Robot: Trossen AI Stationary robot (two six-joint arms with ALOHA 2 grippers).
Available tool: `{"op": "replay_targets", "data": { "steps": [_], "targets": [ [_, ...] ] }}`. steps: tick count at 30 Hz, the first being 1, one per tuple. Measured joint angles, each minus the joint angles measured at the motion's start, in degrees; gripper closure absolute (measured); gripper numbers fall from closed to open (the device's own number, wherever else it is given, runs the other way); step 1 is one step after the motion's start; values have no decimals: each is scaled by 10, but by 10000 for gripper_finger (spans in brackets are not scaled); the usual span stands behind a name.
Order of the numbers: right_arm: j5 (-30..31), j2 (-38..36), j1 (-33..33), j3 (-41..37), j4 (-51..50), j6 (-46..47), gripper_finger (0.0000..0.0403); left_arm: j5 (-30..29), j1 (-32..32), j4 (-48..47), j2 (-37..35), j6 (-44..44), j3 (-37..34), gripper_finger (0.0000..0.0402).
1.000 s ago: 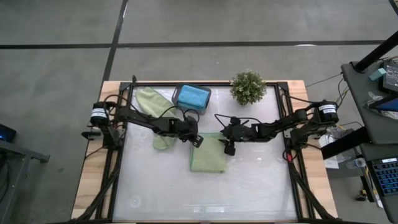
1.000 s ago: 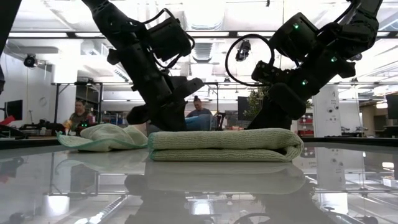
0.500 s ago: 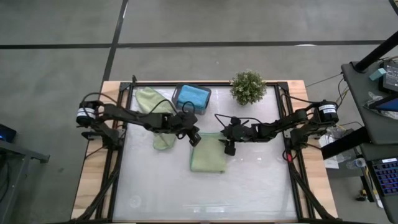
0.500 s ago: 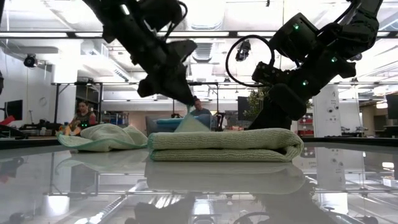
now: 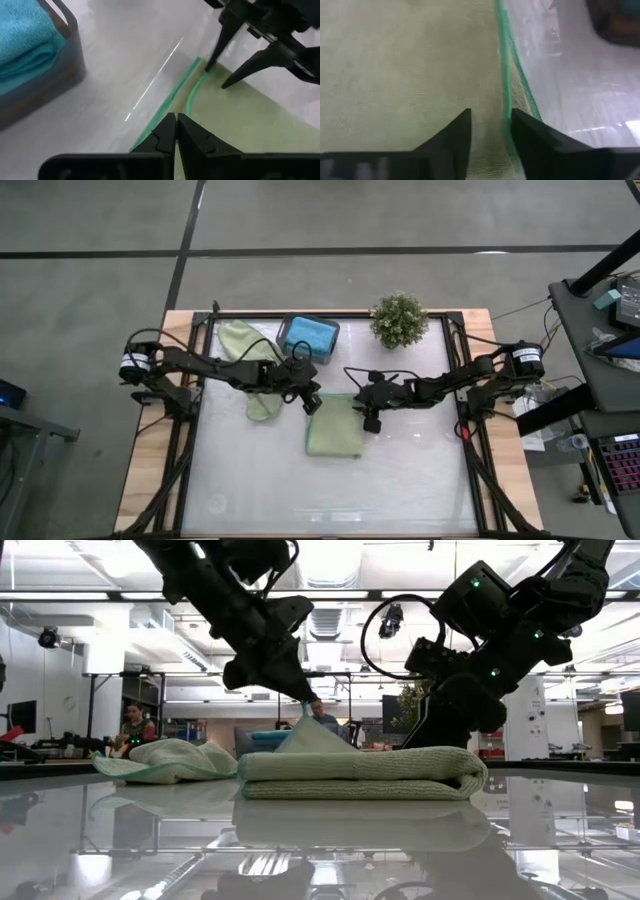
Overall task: Fold microfiber towels
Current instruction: Fold the bottom green microfiber towel
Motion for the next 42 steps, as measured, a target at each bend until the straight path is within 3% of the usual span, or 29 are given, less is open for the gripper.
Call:
{"op": "replay_targets", "data": {
  "steps": [6,8,17,23,31,42],
  "targets": [
    [-1,0,0,0,2,-7,369,-6,0,26,-10,27,0,402],
    [-1,0,0,0,11,-13,386,-6,0,31,-17,32,0,402],
    [5,-1,0,25,28,-43,394,-12,0,18,-48,60,-1,402],
    [61,-2,0,37,28,-66,394,-63,0,-43,-49,56,-8,402],
    [64,-4,-3,40,32,-81,394,-85,0,-46,-48,55,-21,402],
    [57,-4,-3,39,30,-60,394,-90,0,-45,40,24,-34,401]
  ]
}}
